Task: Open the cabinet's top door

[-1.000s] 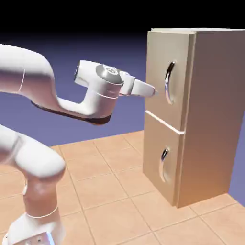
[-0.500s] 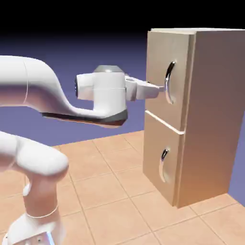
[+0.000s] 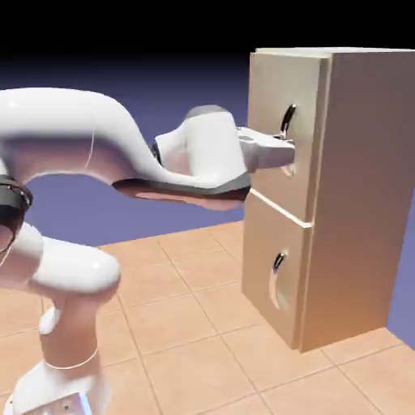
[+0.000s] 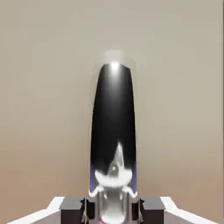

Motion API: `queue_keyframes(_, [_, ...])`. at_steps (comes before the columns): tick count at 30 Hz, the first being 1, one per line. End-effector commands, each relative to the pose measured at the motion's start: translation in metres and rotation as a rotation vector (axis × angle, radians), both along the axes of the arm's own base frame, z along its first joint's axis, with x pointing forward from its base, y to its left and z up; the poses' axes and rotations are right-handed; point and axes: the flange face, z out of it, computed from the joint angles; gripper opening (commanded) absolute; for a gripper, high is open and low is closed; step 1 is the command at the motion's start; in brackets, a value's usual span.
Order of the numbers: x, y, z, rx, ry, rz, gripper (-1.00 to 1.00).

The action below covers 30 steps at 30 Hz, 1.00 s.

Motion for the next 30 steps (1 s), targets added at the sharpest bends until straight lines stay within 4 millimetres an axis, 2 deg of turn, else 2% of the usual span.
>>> queue_keyframes(1, [-0.004, 0.003, 0.0, 0.001, 0.0, -0.021, -1.0])
queue_keyframes(17, [-0.058, 0.054, 0.0, 0.0, 0.0, -0.303, -1.0])
queue_keyframes(23, [-0.062, 0.059, 0.0, 0.0, 0.0, -0.329, -1.0])
queue_keyframes(30, [-0.074, 0.076, 0.0, 0.0, 0.0, -0.406, -1.0])
